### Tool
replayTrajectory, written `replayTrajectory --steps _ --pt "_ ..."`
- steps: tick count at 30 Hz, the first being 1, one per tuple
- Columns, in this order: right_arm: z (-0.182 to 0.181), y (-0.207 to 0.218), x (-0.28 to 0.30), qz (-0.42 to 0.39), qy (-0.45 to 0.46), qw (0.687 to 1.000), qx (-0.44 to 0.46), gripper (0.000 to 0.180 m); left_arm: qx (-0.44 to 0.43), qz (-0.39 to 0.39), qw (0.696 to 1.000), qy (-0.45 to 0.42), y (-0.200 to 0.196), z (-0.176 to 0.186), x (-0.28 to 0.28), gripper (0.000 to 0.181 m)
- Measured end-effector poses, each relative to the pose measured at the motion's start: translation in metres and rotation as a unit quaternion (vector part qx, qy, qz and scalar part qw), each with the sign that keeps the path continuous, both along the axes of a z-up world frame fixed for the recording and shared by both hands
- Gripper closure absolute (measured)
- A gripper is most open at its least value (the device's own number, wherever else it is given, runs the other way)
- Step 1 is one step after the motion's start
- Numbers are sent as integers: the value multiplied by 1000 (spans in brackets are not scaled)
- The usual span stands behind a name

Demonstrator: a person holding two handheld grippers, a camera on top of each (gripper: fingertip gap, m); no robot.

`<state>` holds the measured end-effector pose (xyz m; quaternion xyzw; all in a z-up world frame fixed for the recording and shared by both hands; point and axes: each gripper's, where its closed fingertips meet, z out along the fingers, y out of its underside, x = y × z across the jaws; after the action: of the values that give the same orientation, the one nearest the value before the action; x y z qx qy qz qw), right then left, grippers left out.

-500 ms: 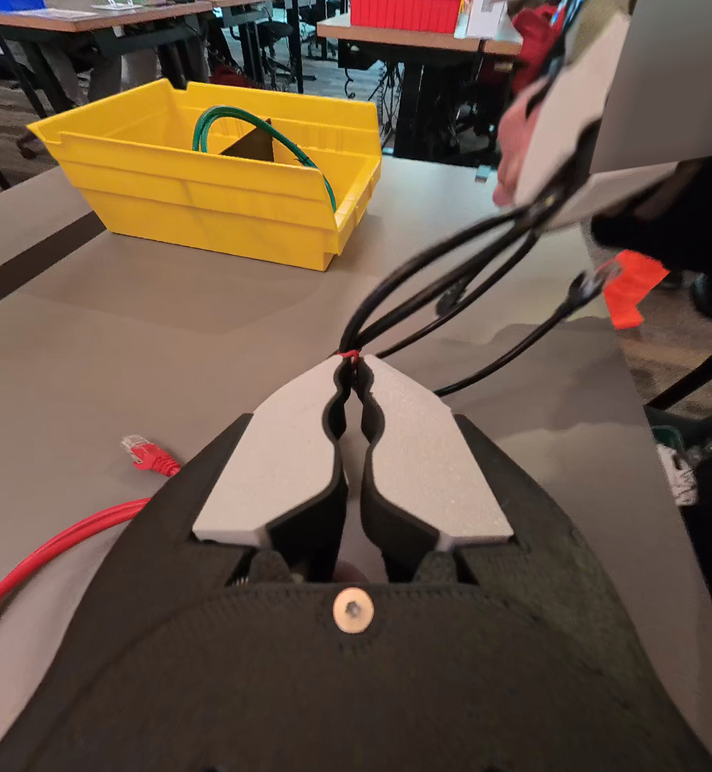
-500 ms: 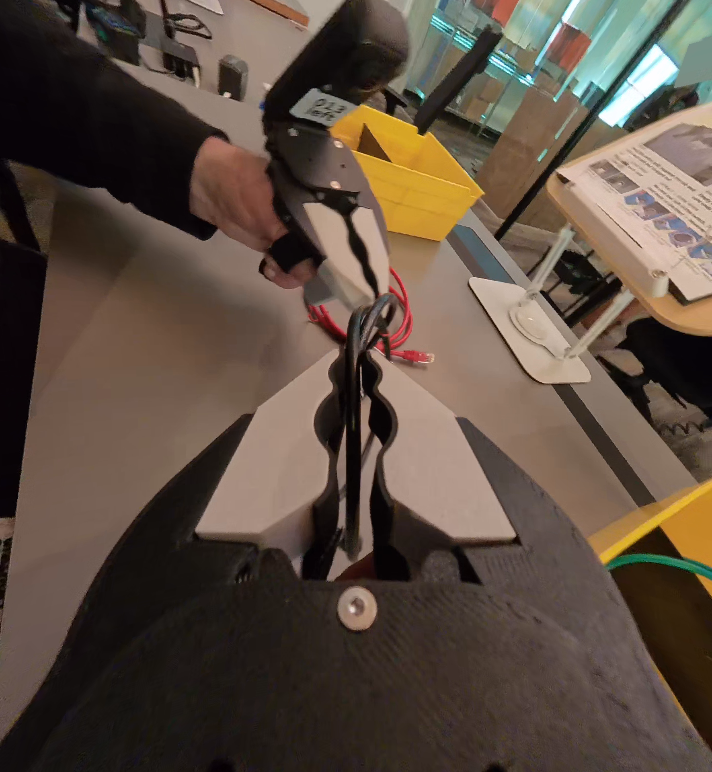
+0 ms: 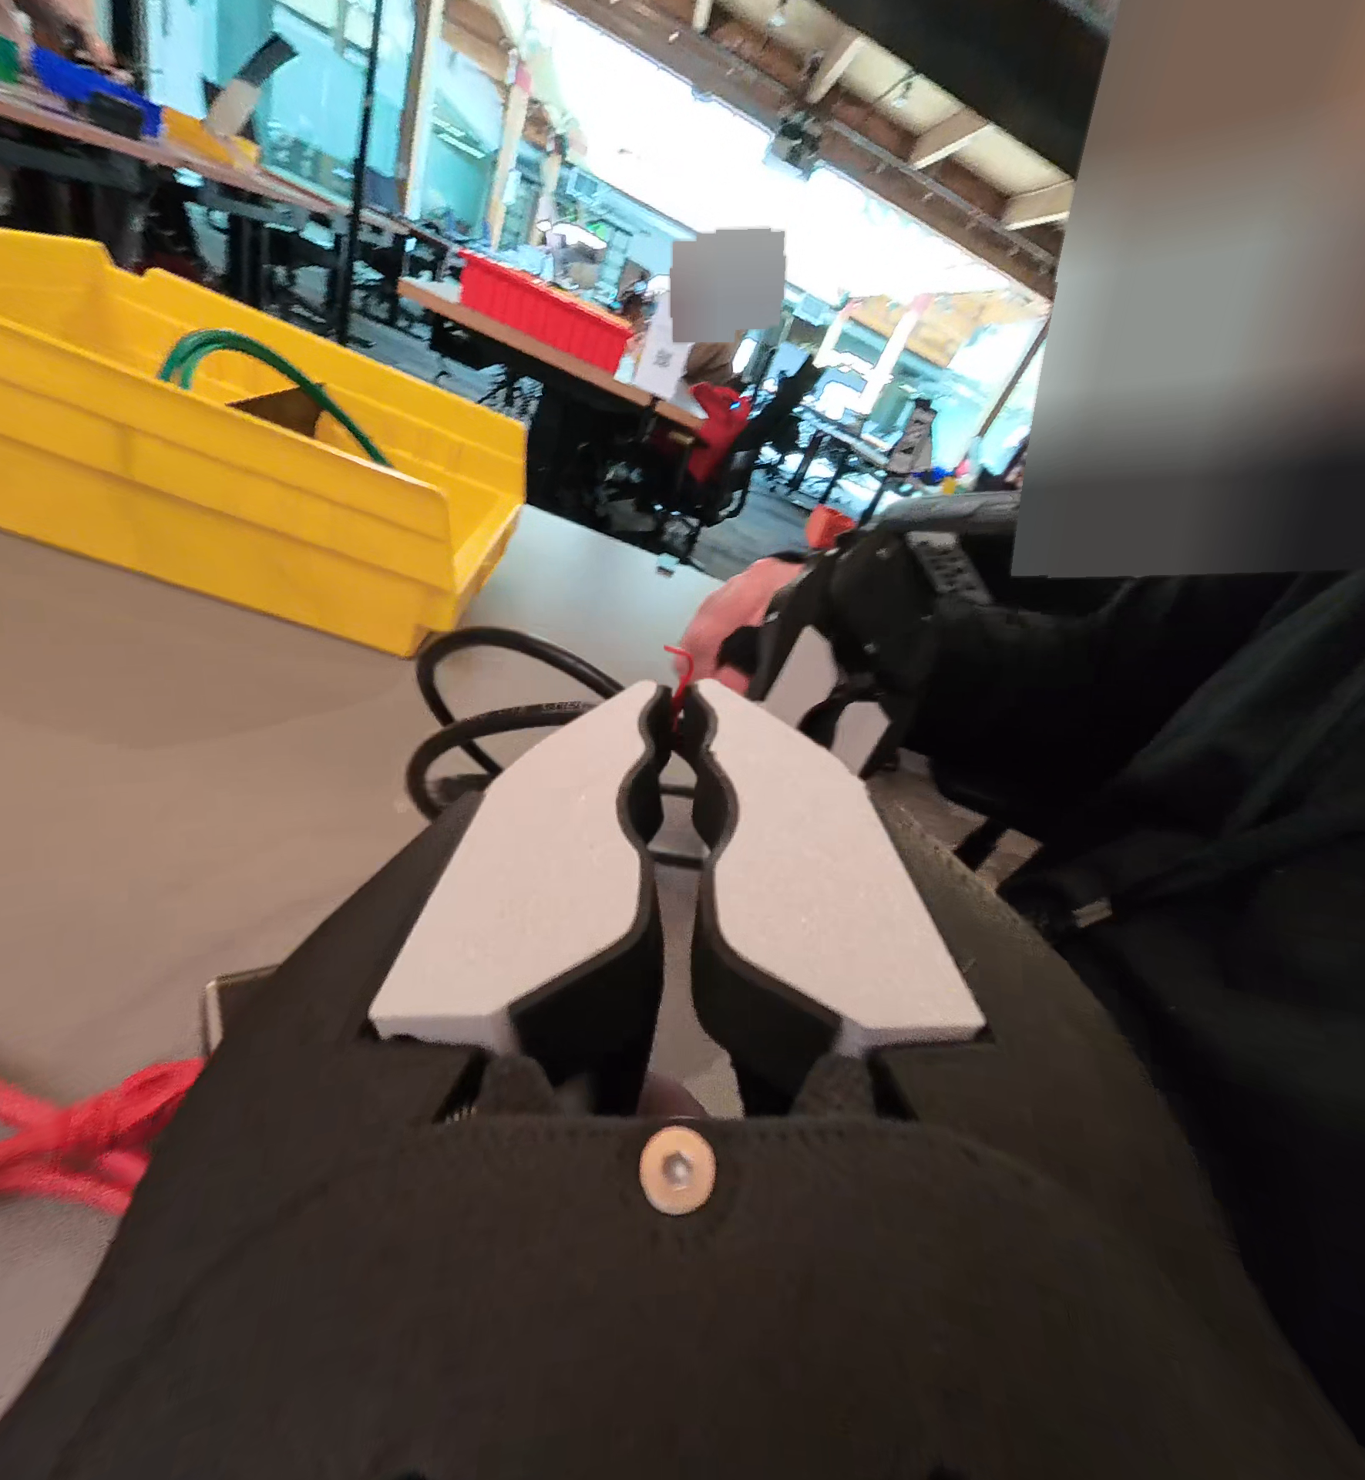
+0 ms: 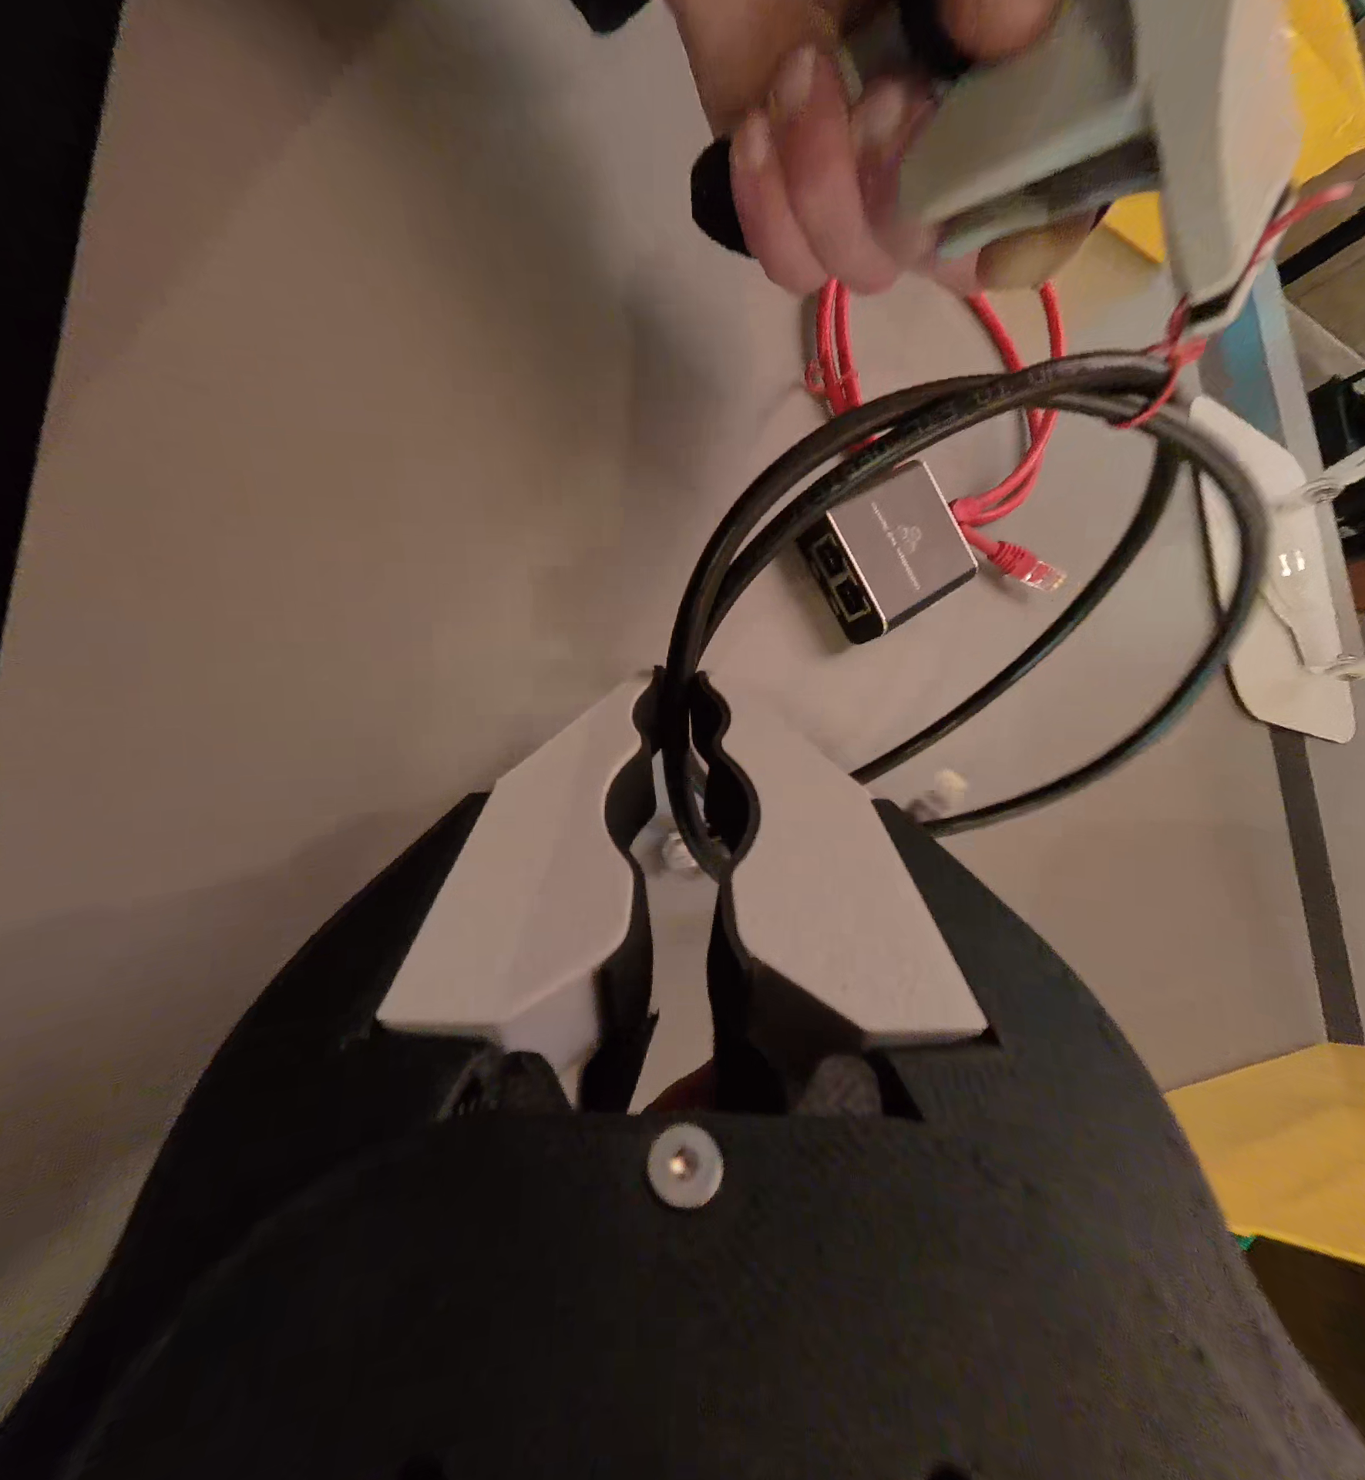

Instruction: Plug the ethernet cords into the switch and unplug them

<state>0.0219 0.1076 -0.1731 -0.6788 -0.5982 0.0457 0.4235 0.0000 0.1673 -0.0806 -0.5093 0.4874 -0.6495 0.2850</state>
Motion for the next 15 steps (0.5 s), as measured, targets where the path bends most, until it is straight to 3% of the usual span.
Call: replayTrajectory --steps 15 --pt "-35 29 -12 -16 -57 998 -26 177 -4 -91 996 -10 -39 5 2 179"
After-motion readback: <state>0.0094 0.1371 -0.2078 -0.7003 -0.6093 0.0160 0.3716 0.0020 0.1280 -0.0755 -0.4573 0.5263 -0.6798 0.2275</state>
